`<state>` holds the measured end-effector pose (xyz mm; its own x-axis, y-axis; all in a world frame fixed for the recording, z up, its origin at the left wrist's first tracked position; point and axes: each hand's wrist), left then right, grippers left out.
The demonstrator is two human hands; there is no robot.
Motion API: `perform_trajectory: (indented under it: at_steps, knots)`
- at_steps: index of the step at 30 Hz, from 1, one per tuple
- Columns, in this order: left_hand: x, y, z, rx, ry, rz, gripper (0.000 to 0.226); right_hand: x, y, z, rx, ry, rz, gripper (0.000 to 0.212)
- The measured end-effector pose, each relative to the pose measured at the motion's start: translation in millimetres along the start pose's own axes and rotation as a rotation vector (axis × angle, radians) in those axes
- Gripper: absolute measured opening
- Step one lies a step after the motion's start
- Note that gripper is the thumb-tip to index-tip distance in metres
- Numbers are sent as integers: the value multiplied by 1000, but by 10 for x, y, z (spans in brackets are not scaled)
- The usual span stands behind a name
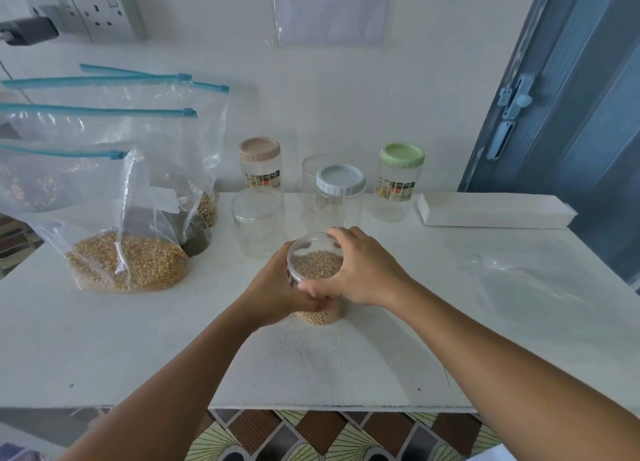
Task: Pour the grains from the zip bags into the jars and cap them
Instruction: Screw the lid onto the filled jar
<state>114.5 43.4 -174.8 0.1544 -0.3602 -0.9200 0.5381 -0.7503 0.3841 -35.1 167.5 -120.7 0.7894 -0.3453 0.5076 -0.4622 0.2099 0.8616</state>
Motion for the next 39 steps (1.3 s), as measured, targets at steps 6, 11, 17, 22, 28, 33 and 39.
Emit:
perform_trajectory:
  at_steps: [6,11,17,22,28,33,39]
  knots:
    - [-63,-539,166,-24,-45,-32,92,-440,350,-202,43,-98,135,119]
    - [-209,-1147,538,-48,-60,-94,90,-980,652,-208,-14,-210,155,121]
    - [-353,-1410,1097,-65,-33,-96,87,-1426,868,107,-61,-245,230,118]
    - [-361,-1466,1335,-100,15,-54,93,-1605,949,358,-43,-221,273,114]
    - [-351,-1410,1219,-116,79,22,90,-1686,955,435,1,-172,190,119]
    - [-416,-1014,793,-245,119,174,75,-1416,1017,429,-82,-76,75,115]
    - [-492,-452,695,-555,47,233,78,-782,951,676,-108,58,124,100]
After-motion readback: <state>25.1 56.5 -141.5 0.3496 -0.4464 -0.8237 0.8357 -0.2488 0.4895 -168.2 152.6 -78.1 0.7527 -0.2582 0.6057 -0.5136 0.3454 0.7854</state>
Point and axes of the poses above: each hand's wrist, its own z-axis towards the middle knuckle, its own y-axis out of the back of the hand, x = y × z, and after that the axes turned 2 degrees about -y, right-handed
